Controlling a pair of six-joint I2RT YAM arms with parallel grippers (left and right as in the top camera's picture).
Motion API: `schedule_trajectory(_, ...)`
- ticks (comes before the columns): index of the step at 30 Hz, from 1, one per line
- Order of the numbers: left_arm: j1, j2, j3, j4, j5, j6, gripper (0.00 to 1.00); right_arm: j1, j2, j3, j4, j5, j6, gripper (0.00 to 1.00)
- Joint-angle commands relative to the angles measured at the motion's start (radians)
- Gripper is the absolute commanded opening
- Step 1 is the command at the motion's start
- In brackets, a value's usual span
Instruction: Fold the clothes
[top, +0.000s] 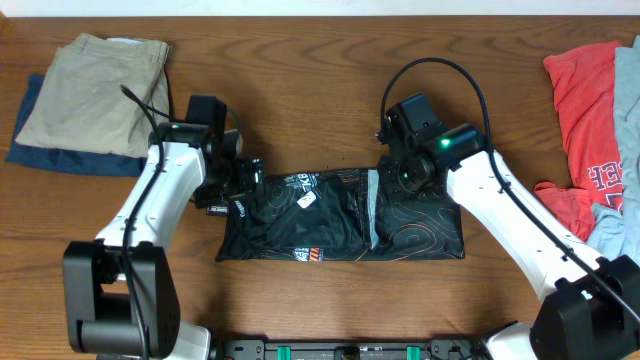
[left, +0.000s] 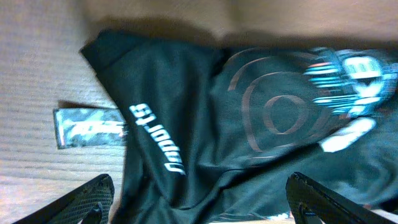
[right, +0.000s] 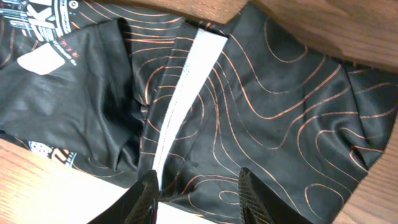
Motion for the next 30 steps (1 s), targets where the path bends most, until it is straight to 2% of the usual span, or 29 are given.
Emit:
schedule_trajectory(1,0.002,0.034,-0.042,0.005,-0.074,0.011,0.9,-0.01,-0.006,0.0,-0.007,0.034,0.021,0.4)
schedule_trajectory(6,0.001,0.087,-0.092,0.037,-0.064,0.003,0.9,-0.01,-0.006,0.0,-0.006,0.034,0.022,0.4)
schedule_trajectory(11,0.001,0.143,-0.129,0.072,0.04,0.005,0.88,-0.01,-0.006,0.0,-0.005,0.037,0.022,0.4)
schedule_trajectory(13,0.001,0.151,-0.147,0.095,0.069,0.005,0.8,-0.01,-0.006,0.0,-0.005,0.037,0.022,0.4)
schedule_trajectory(14,0.001,0.153,-0.156,0.105,0.083,0.005,0.73,-0.01,-0.006,0.0,-0.005,0.037,0.022,0.4)
schedule_trajectory(17,0.001,0.153,-0.162,0.112,0.093,0.005,0.42,-0.01,-0.006,0.0,-0.006,0.041,0.022,0.4)
schedule_trajectory(19,0.001,0.153,-0.162,0.124,0.092,0.005,0.26,-0.01,-0.006,0.0,-0.009,0.056,0.022,0.4)
schedule_trajectory(21,0.003,0.153,-0.155,0.14,0.085,0.006,0.19,-0.01,-0.006,0.0,-0.016,0.088,0.03,0.4)
schedule_trajectory(22,0.006,0.153,-0.145,0.141,0.079,0.006,0.12,-0.01,-0.006,0.0,-0.024,0.119,0.047,0.4)
schedule_trajectory(26,0.043,0.152,-0.061,0.112,0.003,-0.001,0.06,-0.017,-0.006,0.0,-0.069,0.243,0.119,0.4)
schedule_trajectory(30,0.109,0.152,0.06,0.026,-0.087,-0.031,0.06,-0.054,-0.006,0.0,-0.124,0.311,0.172,0.4)
